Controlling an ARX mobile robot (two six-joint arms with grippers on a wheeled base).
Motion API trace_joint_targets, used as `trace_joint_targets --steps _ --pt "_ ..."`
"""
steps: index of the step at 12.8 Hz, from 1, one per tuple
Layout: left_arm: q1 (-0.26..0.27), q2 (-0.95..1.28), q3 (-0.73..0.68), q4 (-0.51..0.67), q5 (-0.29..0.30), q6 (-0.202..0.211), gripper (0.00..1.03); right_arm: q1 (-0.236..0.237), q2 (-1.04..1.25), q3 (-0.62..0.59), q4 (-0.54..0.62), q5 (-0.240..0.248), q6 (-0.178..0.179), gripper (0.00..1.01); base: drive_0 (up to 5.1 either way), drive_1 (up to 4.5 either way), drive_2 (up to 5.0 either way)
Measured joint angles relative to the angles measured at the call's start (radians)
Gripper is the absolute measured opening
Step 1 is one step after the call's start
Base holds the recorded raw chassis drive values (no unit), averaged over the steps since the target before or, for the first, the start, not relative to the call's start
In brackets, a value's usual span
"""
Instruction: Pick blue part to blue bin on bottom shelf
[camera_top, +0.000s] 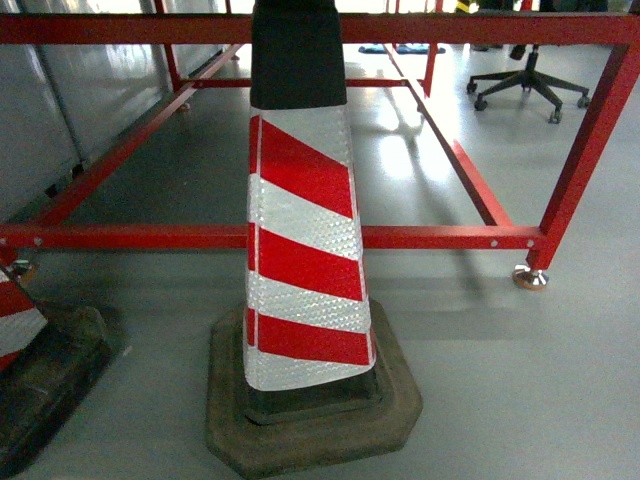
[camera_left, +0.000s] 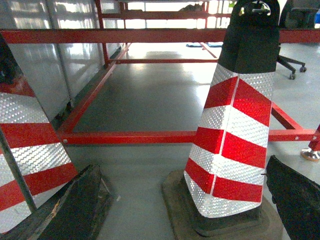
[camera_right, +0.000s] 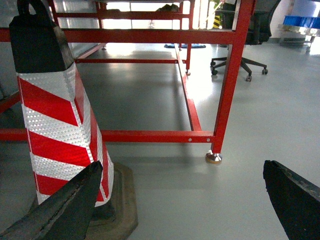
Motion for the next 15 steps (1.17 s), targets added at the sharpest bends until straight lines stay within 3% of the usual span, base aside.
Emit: trace_joint_targets --steps 15 --pt "0.0 0.0 0.0 0.0 0.0 0.0 0.98 0.0 0.0 0.0 0.0 0.0 0.0 0.98 0.0 0.0 0.0"
